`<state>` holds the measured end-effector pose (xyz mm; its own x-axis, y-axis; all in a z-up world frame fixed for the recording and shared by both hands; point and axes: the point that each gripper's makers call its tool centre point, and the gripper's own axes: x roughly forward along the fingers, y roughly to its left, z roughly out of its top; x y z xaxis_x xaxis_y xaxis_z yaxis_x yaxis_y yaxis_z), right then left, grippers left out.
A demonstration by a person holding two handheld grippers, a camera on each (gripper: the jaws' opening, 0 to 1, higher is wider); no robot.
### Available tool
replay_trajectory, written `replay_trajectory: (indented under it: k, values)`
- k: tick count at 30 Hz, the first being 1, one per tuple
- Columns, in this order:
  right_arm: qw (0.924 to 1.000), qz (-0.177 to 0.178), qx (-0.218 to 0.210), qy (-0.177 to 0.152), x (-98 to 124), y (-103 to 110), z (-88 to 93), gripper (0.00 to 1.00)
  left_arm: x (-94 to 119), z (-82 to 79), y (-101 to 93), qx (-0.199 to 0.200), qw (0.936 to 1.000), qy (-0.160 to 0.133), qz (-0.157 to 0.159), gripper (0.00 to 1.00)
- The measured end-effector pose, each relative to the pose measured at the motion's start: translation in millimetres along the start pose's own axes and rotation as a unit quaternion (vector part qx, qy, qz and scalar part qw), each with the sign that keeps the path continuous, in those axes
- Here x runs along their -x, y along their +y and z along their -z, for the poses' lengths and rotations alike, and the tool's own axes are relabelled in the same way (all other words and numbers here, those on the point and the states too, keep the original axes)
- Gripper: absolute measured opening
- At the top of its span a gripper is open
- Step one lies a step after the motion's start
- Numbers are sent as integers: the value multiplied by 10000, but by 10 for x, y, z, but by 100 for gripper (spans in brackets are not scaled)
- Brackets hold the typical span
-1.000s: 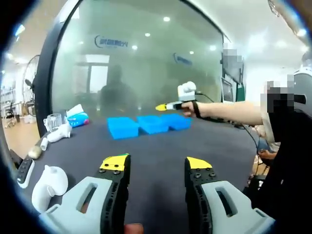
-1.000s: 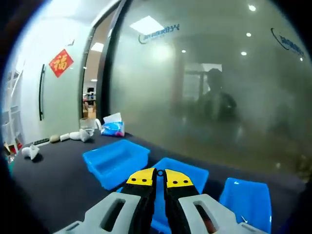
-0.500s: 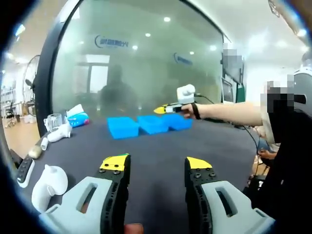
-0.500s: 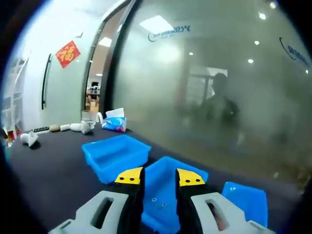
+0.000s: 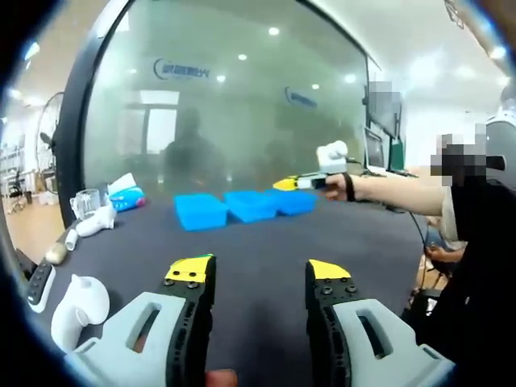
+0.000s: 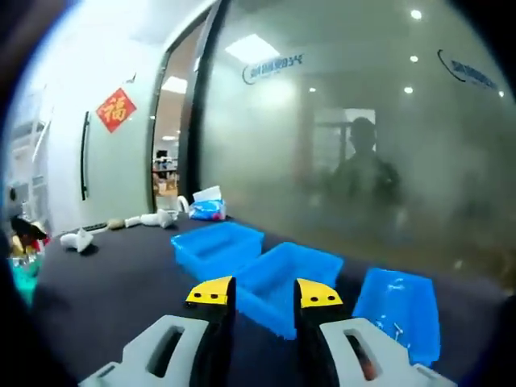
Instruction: Sort the screws, nuts, and washers into the corresponding bins
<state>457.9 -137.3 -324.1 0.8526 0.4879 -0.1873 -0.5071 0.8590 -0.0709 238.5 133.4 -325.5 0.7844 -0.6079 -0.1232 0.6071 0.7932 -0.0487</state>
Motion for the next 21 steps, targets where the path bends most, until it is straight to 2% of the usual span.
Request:
replay_trajectory:
  k: [6, 8, 14, 21]
  values:
    - [9997, -123, -127, -172, 481, 115, 36, 25, -31, -38, -60, -24, 10000, -20, 53, 43]
    - [9981, -247, -459, -330, 658, 187, -12, 25, -36, -46, -75, -32, 10000, -23, 65, 43]
    - [9964, -227, -509, -642, 1147, 243, -68, 25, -60, -61, -119, -43, 9999, -31, 115, 43]
    - [9968, -214, -455, -616, 1502, 294, 123, 25, -75, -74, -178, -60, 9998, -37, 186, 43]
